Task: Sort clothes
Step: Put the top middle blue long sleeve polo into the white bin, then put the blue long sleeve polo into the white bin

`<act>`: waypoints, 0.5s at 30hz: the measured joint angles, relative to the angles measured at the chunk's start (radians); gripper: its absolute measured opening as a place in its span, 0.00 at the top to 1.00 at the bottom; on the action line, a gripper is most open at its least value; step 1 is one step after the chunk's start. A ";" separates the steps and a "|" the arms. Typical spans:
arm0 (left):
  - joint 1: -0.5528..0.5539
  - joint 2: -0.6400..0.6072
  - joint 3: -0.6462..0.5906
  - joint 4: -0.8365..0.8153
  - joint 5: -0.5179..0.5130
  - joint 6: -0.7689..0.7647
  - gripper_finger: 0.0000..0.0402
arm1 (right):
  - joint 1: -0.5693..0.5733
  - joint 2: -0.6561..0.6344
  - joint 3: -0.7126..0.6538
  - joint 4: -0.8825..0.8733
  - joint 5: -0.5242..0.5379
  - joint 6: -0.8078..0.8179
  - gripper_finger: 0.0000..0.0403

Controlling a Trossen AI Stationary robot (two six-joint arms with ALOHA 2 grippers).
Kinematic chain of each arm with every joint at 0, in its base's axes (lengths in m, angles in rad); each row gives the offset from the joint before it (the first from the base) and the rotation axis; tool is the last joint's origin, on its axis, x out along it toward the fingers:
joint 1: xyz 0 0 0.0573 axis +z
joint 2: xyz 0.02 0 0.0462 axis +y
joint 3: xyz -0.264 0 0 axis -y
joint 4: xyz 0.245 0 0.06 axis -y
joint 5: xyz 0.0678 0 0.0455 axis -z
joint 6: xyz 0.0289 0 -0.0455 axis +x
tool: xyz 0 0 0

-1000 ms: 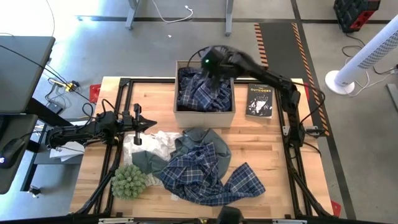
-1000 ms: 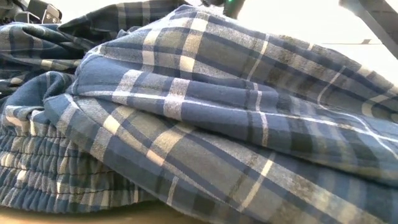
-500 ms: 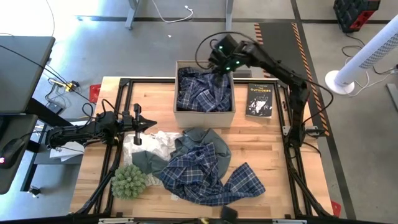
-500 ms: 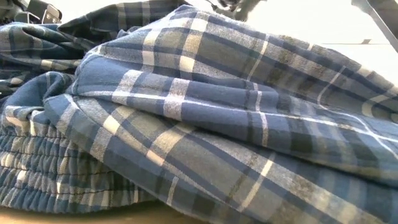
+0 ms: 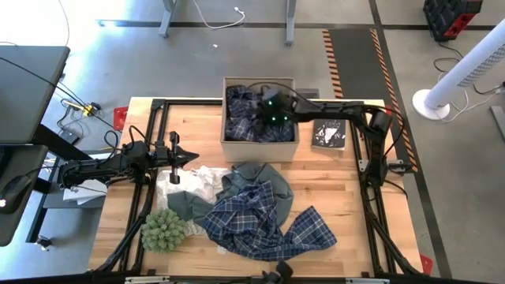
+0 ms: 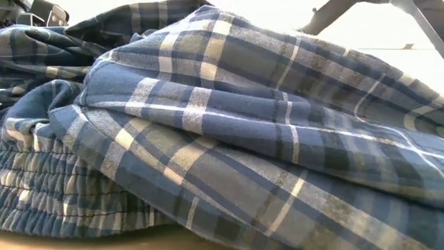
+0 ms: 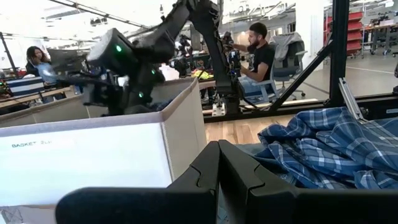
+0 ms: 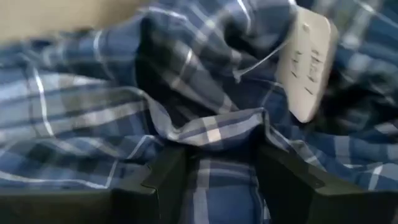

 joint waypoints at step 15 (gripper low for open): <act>0.000 0.000 0.000 0.000 0.000 0.000 1.00 | 0.082 -0.174 0.338 -0.307 0.257 -0.249 0.55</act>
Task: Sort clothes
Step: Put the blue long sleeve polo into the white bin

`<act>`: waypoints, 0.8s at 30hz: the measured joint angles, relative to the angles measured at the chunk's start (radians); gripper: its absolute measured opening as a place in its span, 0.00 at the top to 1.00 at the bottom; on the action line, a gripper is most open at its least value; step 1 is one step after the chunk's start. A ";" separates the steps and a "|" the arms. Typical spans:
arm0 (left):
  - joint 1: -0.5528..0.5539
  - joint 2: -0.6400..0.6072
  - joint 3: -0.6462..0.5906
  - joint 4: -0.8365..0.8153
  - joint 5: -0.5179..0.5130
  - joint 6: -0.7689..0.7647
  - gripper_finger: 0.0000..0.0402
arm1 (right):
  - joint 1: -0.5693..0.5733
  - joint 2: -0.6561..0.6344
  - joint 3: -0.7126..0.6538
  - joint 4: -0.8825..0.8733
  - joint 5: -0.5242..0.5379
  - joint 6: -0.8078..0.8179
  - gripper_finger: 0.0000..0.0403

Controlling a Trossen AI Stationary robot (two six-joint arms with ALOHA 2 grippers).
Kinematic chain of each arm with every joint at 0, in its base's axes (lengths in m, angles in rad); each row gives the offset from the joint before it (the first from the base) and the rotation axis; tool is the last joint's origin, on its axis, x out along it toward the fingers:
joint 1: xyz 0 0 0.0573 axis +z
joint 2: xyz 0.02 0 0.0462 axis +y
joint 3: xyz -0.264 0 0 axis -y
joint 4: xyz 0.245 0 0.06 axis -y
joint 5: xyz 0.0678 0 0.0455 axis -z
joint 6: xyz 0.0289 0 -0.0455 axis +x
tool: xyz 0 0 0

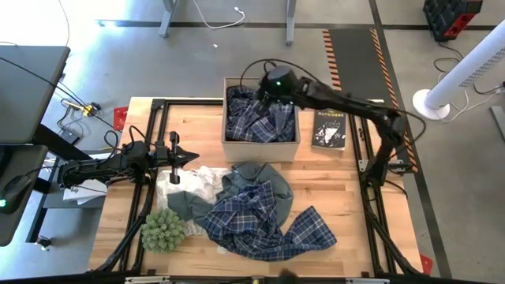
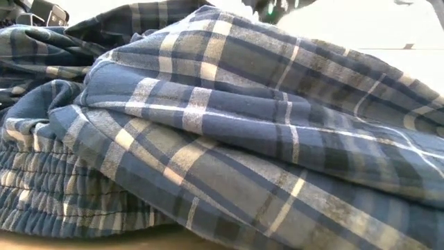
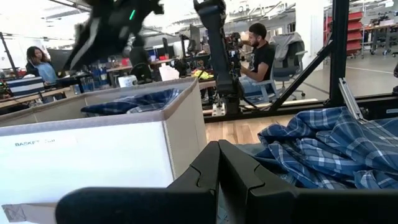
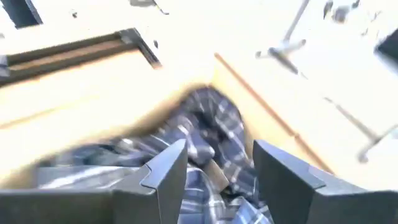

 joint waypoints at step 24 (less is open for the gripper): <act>0.000 0.000 0.000 0.000 0.000 0.000 1.00 | 0.725 -0.152 -0.584 0.560 -0.101 0.012 0.55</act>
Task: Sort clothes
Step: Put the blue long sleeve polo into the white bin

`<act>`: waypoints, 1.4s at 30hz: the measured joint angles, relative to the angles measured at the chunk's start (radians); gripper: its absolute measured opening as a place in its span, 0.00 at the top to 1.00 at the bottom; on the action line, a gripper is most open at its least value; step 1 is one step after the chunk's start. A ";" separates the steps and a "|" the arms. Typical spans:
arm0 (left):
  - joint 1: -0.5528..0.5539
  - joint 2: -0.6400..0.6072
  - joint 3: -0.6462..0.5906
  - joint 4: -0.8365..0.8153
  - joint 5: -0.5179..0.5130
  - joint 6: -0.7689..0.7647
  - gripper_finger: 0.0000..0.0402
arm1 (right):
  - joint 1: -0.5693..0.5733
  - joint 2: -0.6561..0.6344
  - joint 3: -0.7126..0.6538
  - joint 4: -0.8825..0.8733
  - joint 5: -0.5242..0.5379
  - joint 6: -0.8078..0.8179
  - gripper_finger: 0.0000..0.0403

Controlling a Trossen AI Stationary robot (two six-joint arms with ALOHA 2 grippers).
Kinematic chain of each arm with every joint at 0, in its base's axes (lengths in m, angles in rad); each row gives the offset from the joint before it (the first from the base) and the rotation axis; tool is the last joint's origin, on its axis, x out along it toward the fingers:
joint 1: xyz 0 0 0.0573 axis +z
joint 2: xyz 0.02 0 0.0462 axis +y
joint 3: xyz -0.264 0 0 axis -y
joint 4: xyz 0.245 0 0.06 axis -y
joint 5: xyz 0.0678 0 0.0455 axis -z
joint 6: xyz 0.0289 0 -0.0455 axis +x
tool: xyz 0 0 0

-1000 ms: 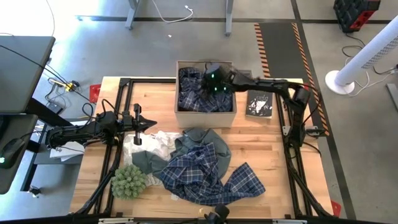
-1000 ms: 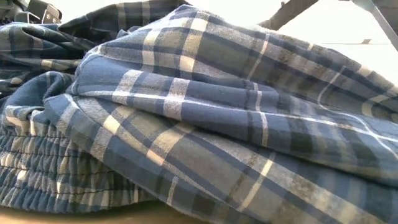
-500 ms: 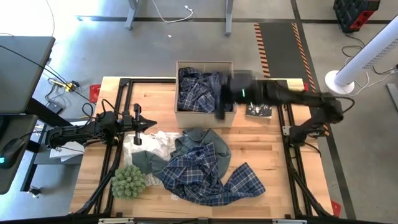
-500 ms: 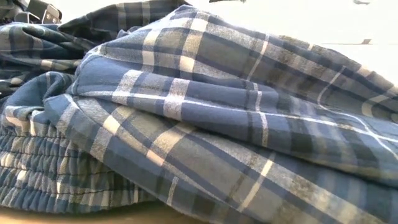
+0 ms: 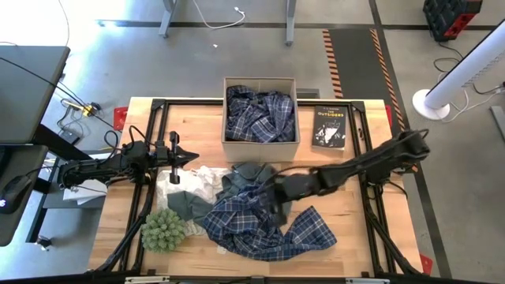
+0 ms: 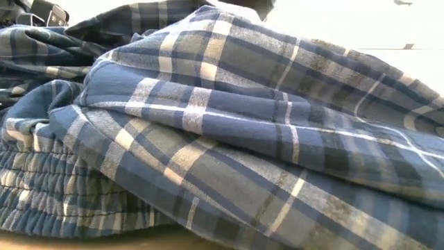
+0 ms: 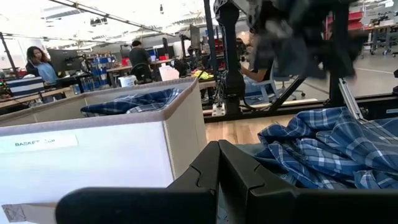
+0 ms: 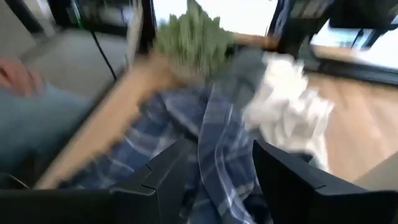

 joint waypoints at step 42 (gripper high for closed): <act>0.000 0.000 0.000 0.000 0.000 0.000 1.00 | -0.103 0.176 0.881 -0.567 -0.007 -0.458 0.99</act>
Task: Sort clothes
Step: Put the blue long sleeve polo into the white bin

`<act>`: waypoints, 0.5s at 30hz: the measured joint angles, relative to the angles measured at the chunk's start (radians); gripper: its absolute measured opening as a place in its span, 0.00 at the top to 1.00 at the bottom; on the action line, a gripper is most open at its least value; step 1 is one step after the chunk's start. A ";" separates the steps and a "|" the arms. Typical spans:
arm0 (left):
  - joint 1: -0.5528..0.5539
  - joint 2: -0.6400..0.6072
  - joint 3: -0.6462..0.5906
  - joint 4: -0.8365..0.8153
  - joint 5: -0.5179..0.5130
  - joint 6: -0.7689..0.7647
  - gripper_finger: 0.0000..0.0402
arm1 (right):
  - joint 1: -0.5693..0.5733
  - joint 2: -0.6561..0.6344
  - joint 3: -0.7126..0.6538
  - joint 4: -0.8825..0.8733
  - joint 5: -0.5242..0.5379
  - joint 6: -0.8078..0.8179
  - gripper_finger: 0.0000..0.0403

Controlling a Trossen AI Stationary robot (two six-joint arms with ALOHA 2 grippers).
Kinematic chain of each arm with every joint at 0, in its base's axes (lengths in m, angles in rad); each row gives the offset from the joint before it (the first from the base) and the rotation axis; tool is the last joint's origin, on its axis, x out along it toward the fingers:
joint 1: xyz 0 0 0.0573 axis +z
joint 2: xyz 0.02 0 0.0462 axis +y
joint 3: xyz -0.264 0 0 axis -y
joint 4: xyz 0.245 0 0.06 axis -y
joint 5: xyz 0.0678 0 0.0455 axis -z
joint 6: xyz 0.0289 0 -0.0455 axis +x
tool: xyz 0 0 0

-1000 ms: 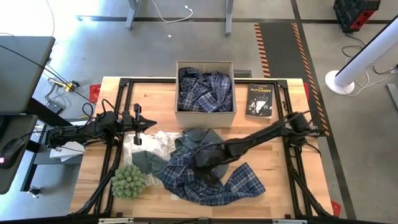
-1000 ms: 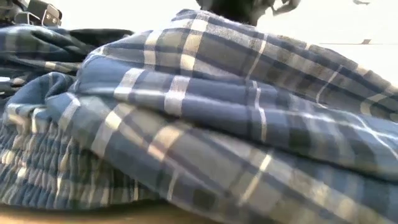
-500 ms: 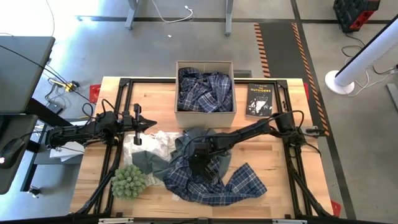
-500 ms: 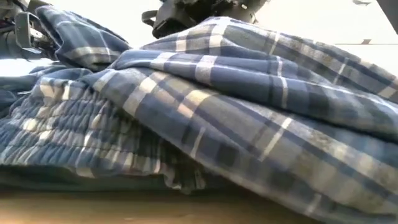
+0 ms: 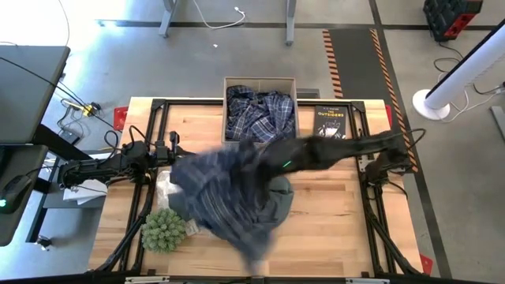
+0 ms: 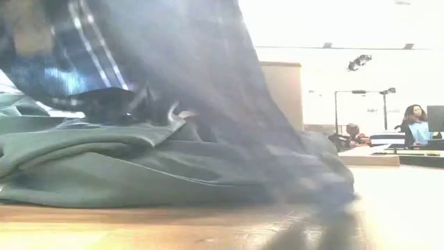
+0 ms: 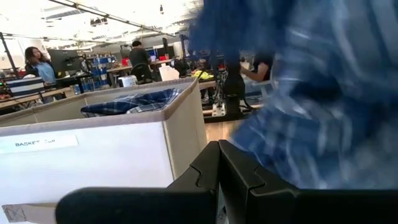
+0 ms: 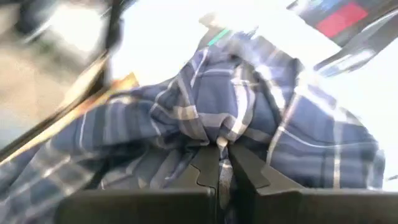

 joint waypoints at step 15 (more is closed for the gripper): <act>0.000 0.000 0.000 0.000 0.000 0.000 1.00 | -0.282 -0.063 0.389 0.491 0.384 -0.469 0.99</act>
